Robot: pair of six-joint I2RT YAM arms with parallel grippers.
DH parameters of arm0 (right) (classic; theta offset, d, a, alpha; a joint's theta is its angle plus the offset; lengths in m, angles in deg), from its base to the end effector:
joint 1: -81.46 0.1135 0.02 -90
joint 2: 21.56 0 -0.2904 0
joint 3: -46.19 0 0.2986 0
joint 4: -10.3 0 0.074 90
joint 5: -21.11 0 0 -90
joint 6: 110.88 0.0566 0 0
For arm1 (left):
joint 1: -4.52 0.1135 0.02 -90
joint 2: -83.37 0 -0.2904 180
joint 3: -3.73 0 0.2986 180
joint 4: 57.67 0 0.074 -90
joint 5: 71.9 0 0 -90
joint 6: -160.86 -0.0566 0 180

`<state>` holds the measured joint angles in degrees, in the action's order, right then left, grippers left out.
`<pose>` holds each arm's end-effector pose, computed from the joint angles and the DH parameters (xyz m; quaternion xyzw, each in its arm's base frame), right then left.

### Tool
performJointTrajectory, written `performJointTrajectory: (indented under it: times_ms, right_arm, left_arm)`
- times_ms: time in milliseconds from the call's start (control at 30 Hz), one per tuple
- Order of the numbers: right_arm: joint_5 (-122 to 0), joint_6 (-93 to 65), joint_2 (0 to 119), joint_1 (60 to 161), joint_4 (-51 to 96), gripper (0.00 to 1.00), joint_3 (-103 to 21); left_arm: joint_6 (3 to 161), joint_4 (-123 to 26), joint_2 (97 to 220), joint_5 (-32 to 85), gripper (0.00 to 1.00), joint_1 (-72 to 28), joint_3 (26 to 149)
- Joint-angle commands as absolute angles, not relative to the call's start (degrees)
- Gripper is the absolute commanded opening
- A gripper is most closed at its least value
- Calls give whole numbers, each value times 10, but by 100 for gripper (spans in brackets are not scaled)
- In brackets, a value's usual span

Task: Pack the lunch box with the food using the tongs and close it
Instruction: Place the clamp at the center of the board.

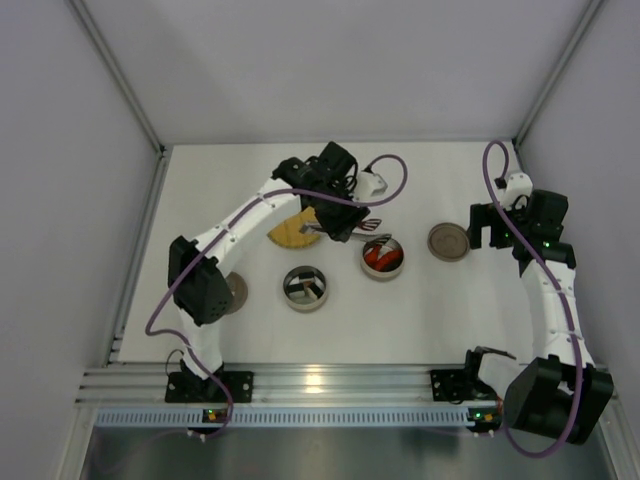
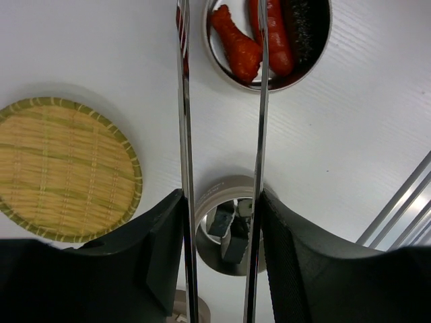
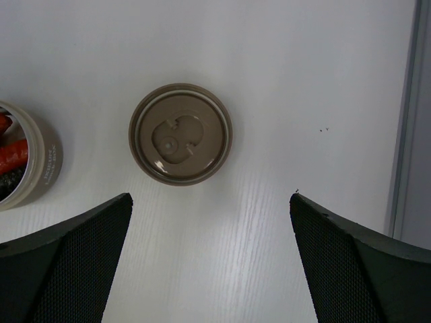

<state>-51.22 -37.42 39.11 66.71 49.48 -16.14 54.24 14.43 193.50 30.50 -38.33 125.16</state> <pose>0.2729 -0.0541 0.2974 -0.0817 0.8851 0.0148 0.4579 0.3406 -0.3325 0.3318 0.5008 0.8219 -0.1586 0.2203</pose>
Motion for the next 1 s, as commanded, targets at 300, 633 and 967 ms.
performJointTrajectory:
  times_ms: [300,633,967]
  right_arm:
    - [-499,-382,390,669,513,99,-191]
    - [-494,-375,399,670,512,99,-194]
    - [-497,-378,403,673,512,100,-192]
  left_arm:
    - [519,141,1818,376,50,-182,1201]
    - [510,69,1815,323,50,18,1162]
    - [563,-34,1903,291,50,161,1167]
